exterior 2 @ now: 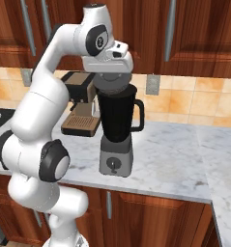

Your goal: Grab the limes from the fridge, place them in the blender, close the lid, and turn on the blender to create a marinade.

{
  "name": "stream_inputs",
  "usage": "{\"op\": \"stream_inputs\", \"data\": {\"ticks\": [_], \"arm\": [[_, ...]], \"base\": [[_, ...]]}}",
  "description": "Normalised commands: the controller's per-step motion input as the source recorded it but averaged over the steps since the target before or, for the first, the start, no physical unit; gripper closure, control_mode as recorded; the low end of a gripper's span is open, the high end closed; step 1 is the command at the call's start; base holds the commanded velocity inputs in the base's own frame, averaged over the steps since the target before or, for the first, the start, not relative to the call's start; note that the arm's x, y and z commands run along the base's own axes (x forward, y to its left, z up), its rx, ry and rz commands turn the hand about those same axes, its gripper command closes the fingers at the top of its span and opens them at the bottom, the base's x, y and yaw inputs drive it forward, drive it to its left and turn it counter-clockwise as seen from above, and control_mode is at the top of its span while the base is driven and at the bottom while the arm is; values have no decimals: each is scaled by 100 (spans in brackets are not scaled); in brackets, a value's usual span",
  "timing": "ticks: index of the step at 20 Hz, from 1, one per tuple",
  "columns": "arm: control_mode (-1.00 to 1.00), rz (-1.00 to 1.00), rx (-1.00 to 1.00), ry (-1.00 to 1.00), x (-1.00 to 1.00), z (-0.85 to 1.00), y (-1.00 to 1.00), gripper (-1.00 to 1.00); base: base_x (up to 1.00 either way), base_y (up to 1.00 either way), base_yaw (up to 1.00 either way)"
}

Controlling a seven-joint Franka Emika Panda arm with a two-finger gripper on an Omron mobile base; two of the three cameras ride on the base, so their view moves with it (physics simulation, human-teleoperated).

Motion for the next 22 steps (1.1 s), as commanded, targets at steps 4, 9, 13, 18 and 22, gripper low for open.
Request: {"op": "stream_inputs", "data": {"ticks": [4,9,13,18,22], "arm": [[-100,2,-2,0,0,-43,-22,100],[-100,0,0,1,0,-41,0,100],[-100,0,0,3,0,-10,4,100],[-100,0,0,-1,2,22,1,100],[-100,0,0,2,7,21,0,100]], "base": [[0,0,0],[0,0,0],[0,0,0],[0,0,0],[0,0,0]]}}
